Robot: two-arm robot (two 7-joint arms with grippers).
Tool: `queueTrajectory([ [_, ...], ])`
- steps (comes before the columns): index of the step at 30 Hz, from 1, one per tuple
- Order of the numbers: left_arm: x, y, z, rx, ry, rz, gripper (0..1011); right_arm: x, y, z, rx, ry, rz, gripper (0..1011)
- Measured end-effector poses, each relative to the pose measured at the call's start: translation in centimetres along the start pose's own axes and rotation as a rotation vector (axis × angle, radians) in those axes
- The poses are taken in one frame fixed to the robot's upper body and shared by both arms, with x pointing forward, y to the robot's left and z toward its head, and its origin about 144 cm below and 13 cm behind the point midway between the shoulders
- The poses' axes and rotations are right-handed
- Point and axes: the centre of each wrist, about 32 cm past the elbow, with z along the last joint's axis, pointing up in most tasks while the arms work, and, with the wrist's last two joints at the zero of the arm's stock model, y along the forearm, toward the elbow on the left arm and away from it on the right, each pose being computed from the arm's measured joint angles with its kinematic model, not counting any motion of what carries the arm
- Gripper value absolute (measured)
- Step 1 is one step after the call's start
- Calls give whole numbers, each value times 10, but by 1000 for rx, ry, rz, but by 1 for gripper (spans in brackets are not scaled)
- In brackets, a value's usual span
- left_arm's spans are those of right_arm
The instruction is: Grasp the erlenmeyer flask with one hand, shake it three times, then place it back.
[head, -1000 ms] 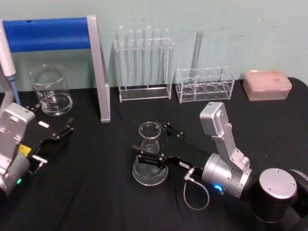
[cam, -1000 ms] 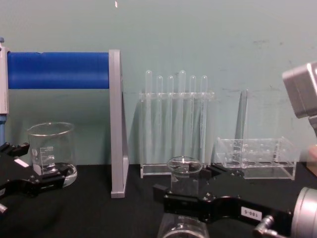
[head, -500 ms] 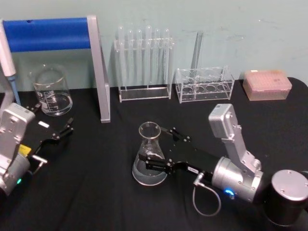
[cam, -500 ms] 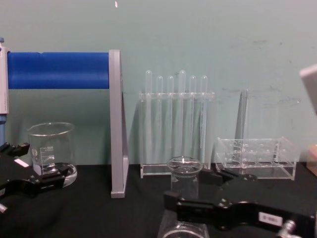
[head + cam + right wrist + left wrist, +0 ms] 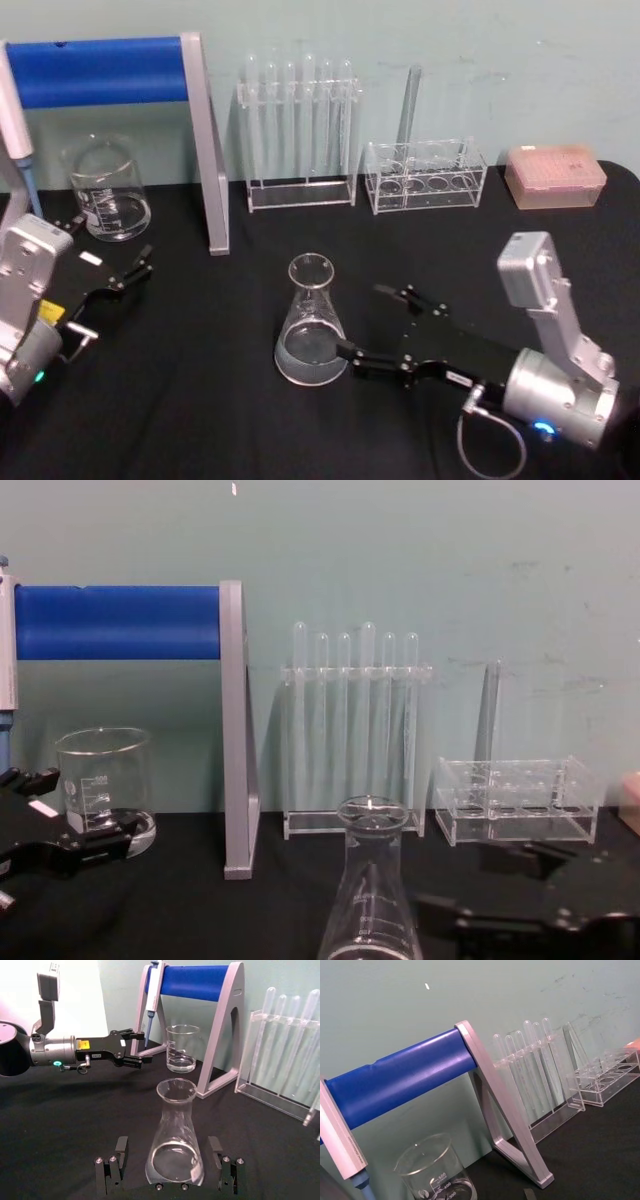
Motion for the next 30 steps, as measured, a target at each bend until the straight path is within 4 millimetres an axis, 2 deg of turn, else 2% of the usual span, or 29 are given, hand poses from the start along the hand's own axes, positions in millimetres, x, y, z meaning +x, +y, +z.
queueTrajectory([
  [5, 0, 0, 0, 0, 0, 0, 1001, 3, -12, 3, 5, -12, -38, 1000],
  [14, 0, 0, 0, 0, 0, 0, 1001, 17, -15, 9, 43, -75, -202, 1000],
  [22, 0, 0, 0, 0, 0, 0, 1001, 38, 1, 15, 69, -124, -375, 1000],
  [30, 0, 0, 0, 0, 0, 0, 1001, 52, 21, 9, 43, -149, -483, 1000],
])
